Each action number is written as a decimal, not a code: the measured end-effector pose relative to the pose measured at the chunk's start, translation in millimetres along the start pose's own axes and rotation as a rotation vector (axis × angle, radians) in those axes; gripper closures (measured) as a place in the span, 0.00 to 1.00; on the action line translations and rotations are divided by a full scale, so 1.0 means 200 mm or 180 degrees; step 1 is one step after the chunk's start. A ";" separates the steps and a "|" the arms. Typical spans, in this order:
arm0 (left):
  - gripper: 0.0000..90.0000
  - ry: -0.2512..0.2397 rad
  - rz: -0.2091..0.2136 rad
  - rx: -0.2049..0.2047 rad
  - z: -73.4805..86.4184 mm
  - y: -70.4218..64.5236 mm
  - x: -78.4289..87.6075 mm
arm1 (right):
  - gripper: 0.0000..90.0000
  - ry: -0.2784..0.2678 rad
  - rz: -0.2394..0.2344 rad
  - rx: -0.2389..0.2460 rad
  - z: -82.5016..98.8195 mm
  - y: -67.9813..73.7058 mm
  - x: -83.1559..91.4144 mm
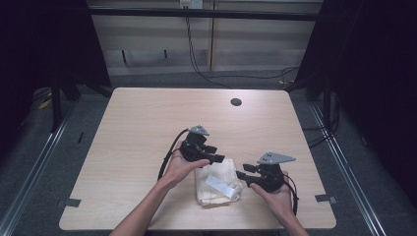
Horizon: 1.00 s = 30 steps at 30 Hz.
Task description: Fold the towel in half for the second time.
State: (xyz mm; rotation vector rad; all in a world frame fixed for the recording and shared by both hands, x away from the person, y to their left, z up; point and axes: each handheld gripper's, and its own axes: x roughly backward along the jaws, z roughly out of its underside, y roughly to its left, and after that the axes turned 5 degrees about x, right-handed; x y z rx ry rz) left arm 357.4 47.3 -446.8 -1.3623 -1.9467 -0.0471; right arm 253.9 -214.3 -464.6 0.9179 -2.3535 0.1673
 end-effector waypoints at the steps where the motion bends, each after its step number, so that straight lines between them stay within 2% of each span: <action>1: 0.54 -0.0021 -0.0017 0.0006 0.01 -0.01 0.02 | 0.65 0.0000 0.0000 0.0012 -0.01 -0.01 0.01; 3: 0.60 -0.0005 -0.0171 -0.0054 0.03 -0.03 0.08 | 0.66 -0.0030 -0.0021 0.0005 -0.02 -0.03 0.03; 5: 0.61 -0.0004 -0.0220 -0.0125 0.06 -0.04 0.13 | 0.66 -0.0060 -0.0069 -0.0032 -0.03 -0.05 0.06; 6: 0.61 -0.0012 -0.0245 -0.0133 0.07 -0.04 0.16 | 0.66 -0.0060 -0.0047 -0.0022 -0.03 -0.06 0.07; 8: 0.59 -0.0105 -0.0177 -0.0060 0.10 -0.02 0.23 | 0.65 -0.0072 0.0018 -0.0013 -0.02 -0.08 0.10; 10: 0.57 -0.0130 -0.0238 -0.0034 0.15 0.01 0.30 | 0.63 -0.0064 0.0096 0.0001 0.00 -0.08 0.14; 12: 0.56 -0.0129 -0.0337 0.0010 0.20 0.04 0.37 | 0.61 -0.0056 0.0090 -0.0028 0.01 -0.10 0.16; 13: 0.56 -0.0185 -0.0343 0.0085 0.23 0.05 0.41 | 0.60 -0.0063 0.0118 -0.0041 0.03 -0.10 0.18; 14: 0.55 -0.0183 -0.0341 0.0105 0.24 0.05 0.43 | 0.59 -0.0046 0.0137 -0.0073 0.04 -0.11 0.19; 17: 0.53 -0.0154 -0.0482 0.0132 0.31 0.07 0.51 | 0.57 -0.0056 0.0184 -0.0129 0.06 -0.14 0.22; 21: 0.50 -0.0178 -0.0624 0.0204 0.39 0.09 0.60 | 0.55 -0.0082 0.0284 -0.0191 0.10 -0.17 0.27; 23: 0.48 -0.0238 -0.0693 0.0299 0.42 0.09 0.64 | 0.55 -0.0050 0.0344 -0.0201 0.13 -0.18 0.28; 25: 0.46 -0.0250 -0.0815 0.0337 0.46 0.08 0.69 | 0.53 -0.0031 0.0362 -0.0239 0.15 -0.20 0.30; 27: 0.43 -0.0316 -0.0791 0.0371 0.50 0.07 0.72 | 0.51 -0.0011 0.0411 -0.0261 0.18 -0.20 0.31; 30: 0.42 -0.0350 -0.0865 0.0392 0.56 0.07 0.74 | 0.47 -0.0047 0.0476 -0.0328 0.23 -0.22 0.32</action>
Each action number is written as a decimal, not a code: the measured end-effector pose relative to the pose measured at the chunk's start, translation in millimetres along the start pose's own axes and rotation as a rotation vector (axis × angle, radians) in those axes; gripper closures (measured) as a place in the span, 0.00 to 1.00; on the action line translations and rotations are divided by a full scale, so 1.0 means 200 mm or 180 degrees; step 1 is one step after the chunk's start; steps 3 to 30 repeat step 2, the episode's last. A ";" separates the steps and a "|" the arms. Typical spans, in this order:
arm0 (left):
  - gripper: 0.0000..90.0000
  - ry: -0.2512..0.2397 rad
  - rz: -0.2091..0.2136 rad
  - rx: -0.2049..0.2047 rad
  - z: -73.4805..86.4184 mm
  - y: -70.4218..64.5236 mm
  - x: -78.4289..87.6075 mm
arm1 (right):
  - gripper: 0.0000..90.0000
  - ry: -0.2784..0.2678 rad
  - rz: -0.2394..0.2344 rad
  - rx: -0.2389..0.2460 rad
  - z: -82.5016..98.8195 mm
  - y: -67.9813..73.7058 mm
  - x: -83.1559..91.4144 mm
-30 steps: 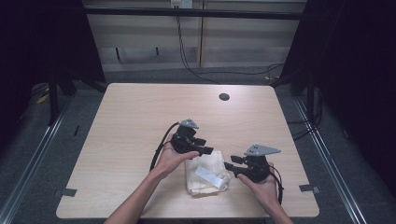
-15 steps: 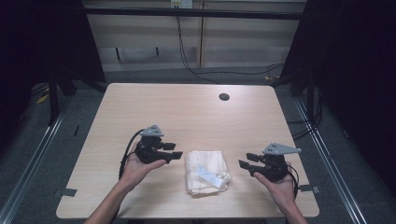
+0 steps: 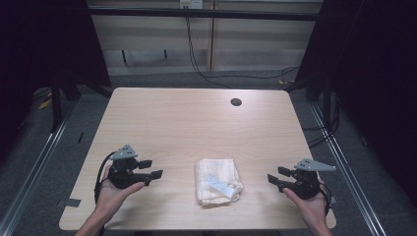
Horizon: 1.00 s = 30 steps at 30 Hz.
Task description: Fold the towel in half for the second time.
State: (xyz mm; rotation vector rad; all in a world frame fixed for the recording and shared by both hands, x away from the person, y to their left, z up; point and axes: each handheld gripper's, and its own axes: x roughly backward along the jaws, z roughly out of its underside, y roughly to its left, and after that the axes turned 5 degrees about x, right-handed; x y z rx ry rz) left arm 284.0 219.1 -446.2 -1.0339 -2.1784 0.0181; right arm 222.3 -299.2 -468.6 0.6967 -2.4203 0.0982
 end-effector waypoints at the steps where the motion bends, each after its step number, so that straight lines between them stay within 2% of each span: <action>1: 0.41 -0.0011 0.0018 0.0011 0.02 0.01 0.00 | 0.46 -0.0010 0.0012 -0.0018 0.01 -0.01 -0.01; 2: 0.40 -0.0035 0.0023 0.0030 0.04 0.02 0.00 | 0.46 0.0000 0.0033 -0.0030 0.02 -0.02 -0.02; 30: 0.40 -0.0035 0.0023 0.0030 0.04 0.02 0.00 | 0.46 0.0000 0.0033 -0.0030 0.02 -0.02 -0.02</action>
